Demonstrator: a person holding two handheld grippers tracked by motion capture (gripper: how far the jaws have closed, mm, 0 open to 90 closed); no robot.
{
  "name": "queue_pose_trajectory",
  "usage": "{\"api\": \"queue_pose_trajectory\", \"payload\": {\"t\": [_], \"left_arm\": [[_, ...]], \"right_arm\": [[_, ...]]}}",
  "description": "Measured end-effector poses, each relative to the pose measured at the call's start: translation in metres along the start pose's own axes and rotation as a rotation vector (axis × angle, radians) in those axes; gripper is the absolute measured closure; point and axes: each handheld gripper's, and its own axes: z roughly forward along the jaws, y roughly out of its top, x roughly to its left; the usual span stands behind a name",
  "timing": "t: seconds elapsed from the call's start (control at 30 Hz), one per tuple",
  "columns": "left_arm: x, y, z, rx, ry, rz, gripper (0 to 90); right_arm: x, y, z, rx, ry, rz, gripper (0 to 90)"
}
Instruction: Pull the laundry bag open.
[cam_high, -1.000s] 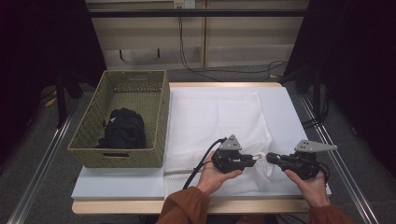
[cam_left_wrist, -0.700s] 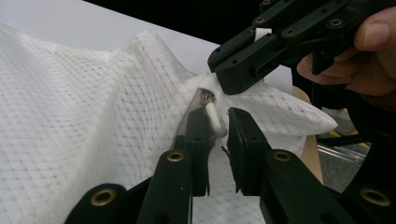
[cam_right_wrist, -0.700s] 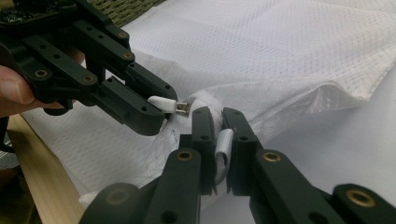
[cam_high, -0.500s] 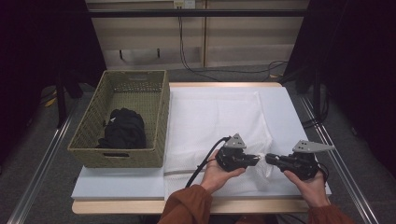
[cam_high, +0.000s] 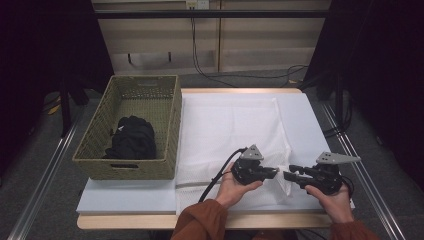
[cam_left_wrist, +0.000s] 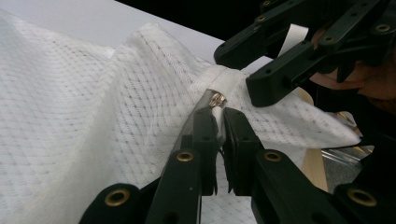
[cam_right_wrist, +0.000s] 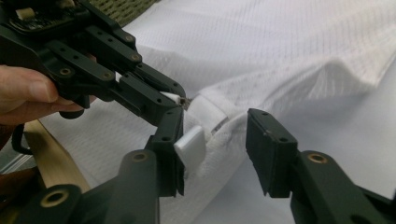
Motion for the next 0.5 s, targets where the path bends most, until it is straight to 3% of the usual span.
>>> {"api": "queue_pose_trajectory", "payload": {"t": [0.17, 0.3, 0.5], "left_arm": [[-0.0024, -0.0018, -0.0013, 0.007, 0.001, 0.008, 84.3], [-0.0011, -0.0058, 0.0033, 0.011, -0.005, 0.005, 84.5], [-0.0035, -0.0065, 0.0078, 0.027, -0.006, 0.013, 84.4]], "right_arm": [[-0.0057, -0.0077, 0.0015, 0.013, 0.063, 0.052, 53.7], [-0.0084, -0.0058, 0.0015, -0.015, 0.119, 0.078, 64.4], [-0.0081, -0.0034, 0.0009, -0.027, 0.111, 0.051, 80.6]]}}
